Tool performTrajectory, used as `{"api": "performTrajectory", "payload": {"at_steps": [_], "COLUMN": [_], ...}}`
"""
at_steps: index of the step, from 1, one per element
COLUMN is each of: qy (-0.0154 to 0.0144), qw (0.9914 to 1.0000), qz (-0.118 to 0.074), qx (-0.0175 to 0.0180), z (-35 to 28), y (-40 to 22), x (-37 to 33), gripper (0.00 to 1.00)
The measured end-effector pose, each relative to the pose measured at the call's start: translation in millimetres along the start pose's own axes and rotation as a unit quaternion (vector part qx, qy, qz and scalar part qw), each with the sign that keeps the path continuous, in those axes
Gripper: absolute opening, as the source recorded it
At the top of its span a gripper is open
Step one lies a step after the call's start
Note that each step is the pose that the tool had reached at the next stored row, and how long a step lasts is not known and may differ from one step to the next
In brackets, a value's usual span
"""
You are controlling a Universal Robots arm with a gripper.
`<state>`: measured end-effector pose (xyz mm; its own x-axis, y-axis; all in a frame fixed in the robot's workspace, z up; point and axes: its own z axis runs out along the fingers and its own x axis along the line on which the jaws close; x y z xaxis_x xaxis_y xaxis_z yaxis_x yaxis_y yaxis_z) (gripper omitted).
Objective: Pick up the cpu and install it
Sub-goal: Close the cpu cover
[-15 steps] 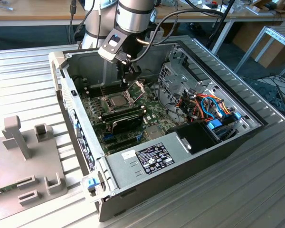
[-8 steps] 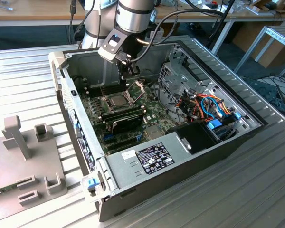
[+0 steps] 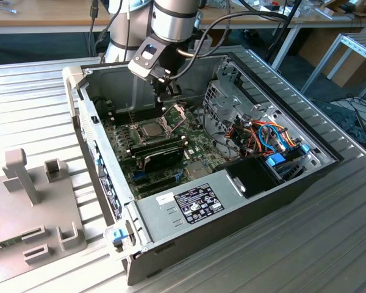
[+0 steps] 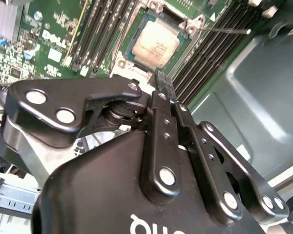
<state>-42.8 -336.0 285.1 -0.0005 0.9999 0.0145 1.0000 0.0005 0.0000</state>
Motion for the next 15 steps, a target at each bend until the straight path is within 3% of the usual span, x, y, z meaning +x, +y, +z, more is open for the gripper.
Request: {"api": "performTrajectory", "payload": {"at_steps": [2,8,13,15], "qy": [0.0,0.0002,0.0001,0.0001], "qw": [1.0,1.0,1.0,1.0], "qz": [0.0,0.0,0.0,0.0], "qx": [0.0004,0.001,0.0017,0.0018], "z": [0.0,0.4,1.4,1.8], "y": [10.7,34.5,60.2,66.6], "x": [0.0,0.0,-0.1,-0.1], "gripper": [0.11,0.11,0.11,0.11]}}
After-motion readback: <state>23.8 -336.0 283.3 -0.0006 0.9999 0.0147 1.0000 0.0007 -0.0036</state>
